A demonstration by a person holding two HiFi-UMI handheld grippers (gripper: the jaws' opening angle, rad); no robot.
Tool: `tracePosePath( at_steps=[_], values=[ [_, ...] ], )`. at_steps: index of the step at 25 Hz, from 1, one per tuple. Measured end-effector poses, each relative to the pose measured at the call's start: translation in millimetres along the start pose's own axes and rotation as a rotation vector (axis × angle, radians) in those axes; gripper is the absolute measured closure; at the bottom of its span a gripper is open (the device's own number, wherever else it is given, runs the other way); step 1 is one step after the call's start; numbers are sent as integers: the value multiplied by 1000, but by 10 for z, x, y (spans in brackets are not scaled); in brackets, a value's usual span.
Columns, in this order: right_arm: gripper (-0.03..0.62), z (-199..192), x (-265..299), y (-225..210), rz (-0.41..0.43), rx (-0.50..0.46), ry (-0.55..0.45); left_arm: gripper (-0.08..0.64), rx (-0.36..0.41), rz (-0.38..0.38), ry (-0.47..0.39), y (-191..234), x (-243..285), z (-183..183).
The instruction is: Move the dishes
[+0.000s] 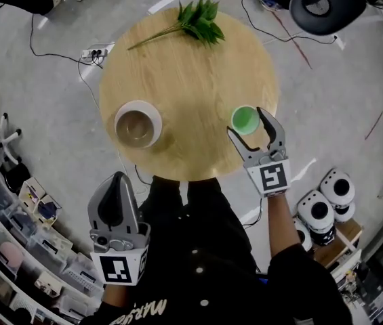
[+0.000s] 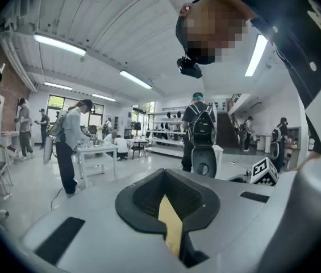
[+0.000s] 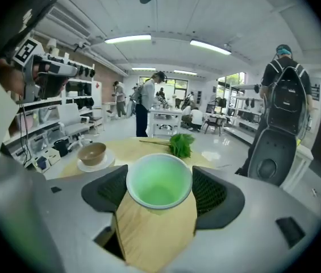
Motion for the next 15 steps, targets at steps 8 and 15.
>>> tracePosePath(
  at_steps=[8,15],
  values=[
    [242,-512,18,-246,-58,157,37,549,57,-83,34,-383,234,27],
    [242,-832,73,-293,-76,203,63,549,63,-122,67,-604,373,-12]
  ],
)
Point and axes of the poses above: the fingertips, and each gripper's own axes: x forward along the fingers, y to its left, z out of its top, the point moved 4 cm from there along -x, backward along the fingers, and after that the axes turned 13 degrees about y, right-handed, at the moved point
